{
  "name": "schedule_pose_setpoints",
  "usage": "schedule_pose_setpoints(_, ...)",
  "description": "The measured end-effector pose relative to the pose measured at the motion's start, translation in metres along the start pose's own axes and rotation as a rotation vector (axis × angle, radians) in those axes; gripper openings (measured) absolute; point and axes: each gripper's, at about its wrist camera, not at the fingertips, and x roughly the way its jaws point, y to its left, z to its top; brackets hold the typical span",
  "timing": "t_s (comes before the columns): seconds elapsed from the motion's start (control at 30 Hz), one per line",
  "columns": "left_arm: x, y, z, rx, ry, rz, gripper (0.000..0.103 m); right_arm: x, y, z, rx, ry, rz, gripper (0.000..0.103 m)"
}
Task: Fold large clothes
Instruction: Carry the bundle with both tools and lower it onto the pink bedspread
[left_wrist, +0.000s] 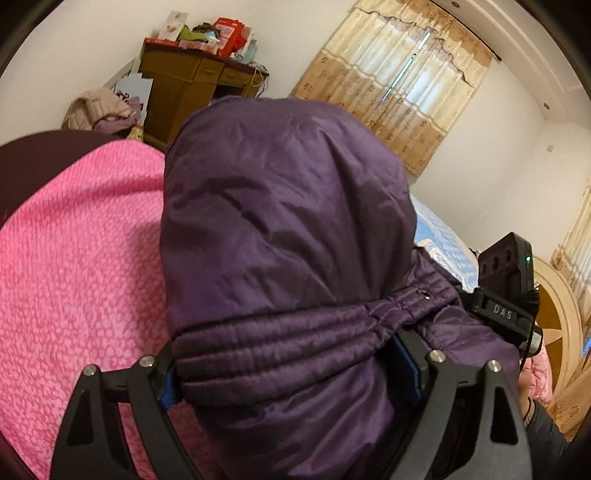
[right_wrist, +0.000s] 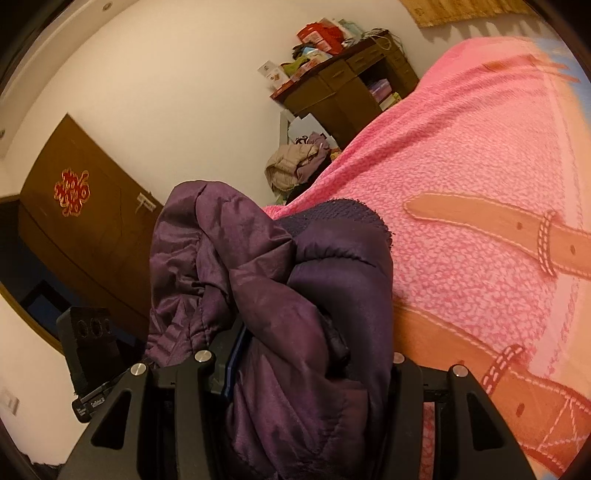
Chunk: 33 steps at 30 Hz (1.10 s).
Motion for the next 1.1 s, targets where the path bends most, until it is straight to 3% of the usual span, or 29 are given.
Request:
schedule_pose_setpoints(0.17,-0.005,-0.005,-0.006,0.081,-0.037,0.062,0.101,0.013,-0.003,0.002,-0.016,0.012,-0.018,0.05)
schedule_pose_setpoints(0.37,-0.003,-0.013,-0.005,0.166,-0.051,0.115,0.103,0.02,-0.023,0.003,0.004,0.046,-0.057,0.052)
schedule_pose_setpoints(0.93,0.005,-0.012,-0.009,0.156,-0.046,0.128,0.103,0.034,-0.031,0.002,-0.016,0.104,-0.151,0.063)
schedule_pose_setpoints(1.1,-0.026,-0.028,-0.006,0.148,-0.045,0.222,0.103,-0.004,-0.008,0.012,-0.022,0.037,-0.196,0.07)
